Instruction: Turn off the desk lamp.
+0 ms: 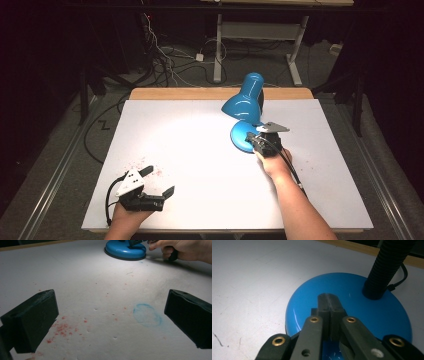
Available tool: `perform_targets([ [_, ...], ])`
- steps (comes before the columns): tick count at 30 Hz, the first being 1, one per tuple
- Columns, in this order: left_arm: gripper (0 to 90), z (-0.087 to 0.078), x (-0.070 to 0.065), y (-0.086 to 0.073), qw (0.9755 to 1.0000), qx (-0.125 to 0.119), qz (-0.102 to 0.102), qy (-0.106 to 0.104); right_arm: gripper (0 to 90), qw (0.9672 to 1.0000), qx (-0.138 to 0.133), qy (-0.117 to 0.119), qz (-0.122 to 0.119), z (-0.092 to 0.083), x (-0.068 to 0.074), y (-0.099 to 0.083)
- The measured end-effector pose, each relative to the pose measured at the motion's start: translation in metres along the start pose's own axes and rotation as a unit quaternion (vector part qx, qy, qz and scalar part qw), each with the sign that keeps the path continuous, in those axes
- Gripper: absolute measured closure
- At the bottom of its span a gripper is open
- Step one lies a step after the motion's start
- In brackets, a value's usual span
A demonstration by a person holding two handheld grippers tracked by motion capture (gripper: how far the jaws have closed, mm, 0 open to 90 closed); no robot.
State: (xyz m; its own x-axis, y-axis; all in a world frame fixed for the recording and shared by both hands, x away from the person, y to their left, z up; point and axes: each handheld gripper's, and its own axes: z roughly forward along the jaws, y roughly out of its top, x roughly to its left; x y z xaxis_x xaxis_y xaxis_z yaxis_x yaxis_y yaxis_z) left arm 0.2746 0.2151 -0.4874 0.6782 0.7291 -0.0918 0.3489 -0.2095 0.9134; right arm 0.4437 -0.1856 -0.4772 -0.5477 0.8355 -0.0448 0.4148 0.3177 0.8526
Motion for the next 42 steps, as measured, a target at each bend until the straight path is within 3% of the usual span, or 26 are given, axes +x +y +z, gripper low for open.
perform_targets([
  [19, 0.0, 0.0, 0.001, 0.0, 1.0, 0.0, -0.002, -0.001, 90.0, 1.0, 0.006, -0.001, 0.006, 0.001, -0.001, -0.001],
  [27, 0.0, 0.0, 0.001, 0.0, 1.0, 0.0, -0.002, -0.002, 90.0, 0.9996, 0.013, 0.012, 0.021, -0.005, -0.003, 0.001],
  [42, 0.0, 0.002, 0.001, 0.0, 1.0, 0.002, -0.003, -0.003, 90.0, 0.9987, -0.033, 0.035, 0.018, -0.037, 0.012, 0.009],
])
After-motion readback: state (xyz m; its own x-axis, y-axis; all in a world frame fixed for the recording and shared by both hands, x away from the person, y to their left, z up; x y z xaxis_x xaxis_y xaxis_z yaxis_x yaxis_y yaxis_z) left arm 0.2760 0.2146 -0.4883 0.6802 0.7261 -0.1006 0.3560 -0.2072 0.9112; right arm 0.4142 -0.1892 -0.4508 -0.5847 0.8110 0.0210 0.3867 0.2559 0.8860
